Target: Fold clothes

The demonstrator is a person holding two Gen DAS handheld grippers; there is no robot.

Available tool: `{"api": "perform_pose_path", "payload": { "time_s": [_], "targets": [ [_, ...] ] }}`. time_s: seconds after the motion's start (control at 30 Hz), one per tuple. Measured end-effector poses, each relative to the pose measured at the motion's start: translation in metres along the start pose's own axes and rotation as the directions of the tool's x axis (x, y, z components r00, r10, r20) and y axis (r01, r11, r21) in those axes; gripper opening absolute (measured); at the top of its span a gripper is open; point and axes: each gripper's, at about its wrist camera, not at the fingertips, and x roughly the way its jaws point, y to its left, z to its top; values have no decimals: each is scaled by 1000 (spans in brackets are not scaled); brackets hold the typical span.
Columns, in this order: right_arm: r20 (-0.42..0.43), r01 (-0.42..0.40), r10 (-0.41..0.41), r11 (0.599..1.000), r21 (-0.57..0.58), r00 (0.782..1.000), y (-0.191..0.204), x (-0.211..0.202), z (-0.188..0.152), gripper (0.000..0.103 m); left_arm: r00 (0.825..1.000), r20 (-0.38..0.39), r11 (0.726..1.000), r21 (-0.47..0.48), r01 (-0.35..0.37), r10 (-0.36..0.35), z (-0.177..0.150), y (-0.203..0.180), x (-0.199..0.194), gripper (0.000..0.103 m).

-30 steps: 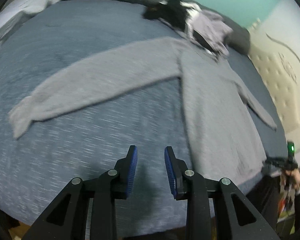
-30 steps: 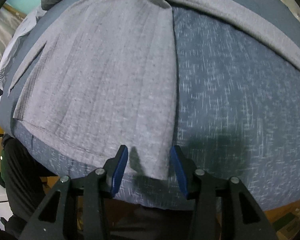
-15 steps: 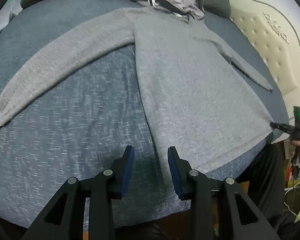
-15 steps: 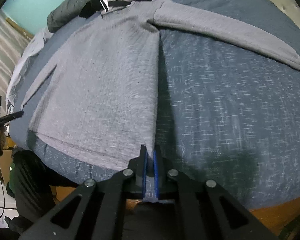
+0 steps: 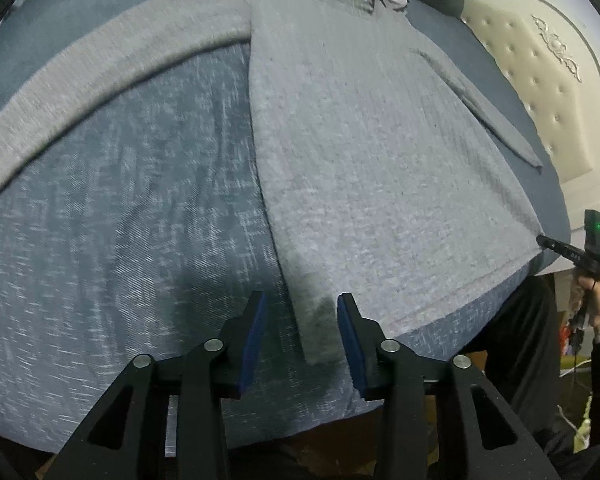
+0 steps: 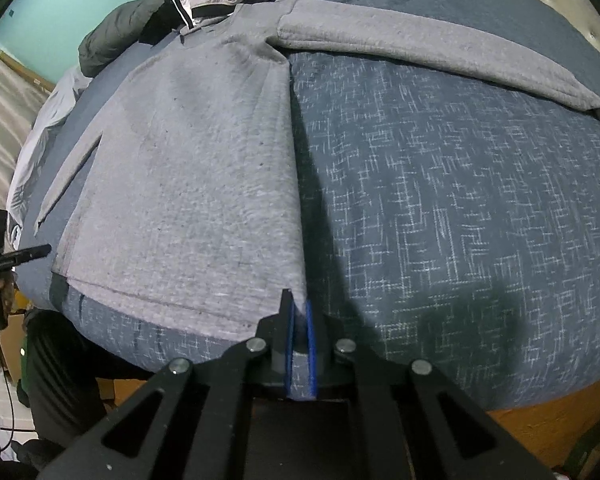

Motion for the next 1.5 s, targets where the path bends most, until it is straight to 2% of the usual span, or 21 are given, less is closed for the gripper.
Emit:
{"api": "perform_pose_path", "payload": {
  "time_s": [0.23,0.4,0.43,0.47,0.53,0.57,0.73,0.93,1.17,1.37,1.5],
  "targets": [
    [1,-11,11,1000,-5,1000,-4,-2,-2,5,998,-65,1000,2,-3,3,-1,-2,21,45],
    [8,-18,18,1000,-12,1000,-2,-3,-3,5,996,-86,999,15,-33,34,-2,-3,36,43],
    [11,-18,19,1000,-16,1000,-1,-4,-2,5,995,-88,999,24,-33,35,-2,-5,37,34],
    [14,-20,20,1000,-19,1000,0,-5,-2,5,995,-90,999,35,-35,38,-3,-7,38,16],
    [18,-19,20,999,-25,1000,2,-8,0,5,995,-80,996,76,-49,55,-2,-15,36,7],
    [20,-19,20,999,-28,1000,3,-9,1,5,996,-73,994,95,-52,59,-1,-20,31,6],
    [34,-13,15,998,-56,999,8,-21,3,5,998,-29,984,168,-51,56,3,-40,1,6],
    [10,8,-8,998,-56,1000,4,-20,-2,5,999,0,970,236,-51,52,0,-56,-35,6],
    [-60,-18,14,998,-67,998,12,1,-15,5,998,-37,975,217,-49,58,-3,-48,-19,6],
    [-52,-10,4,995,-101,999,12,-13,-15,5,997,-45,962,268,-50,65,-1,-63,-17,6],
    [-89,-18,11,997,-82,996,9,1,-15,5,995,-71,964,259,-55,76,5,-59,-4,6]
  ]
}}
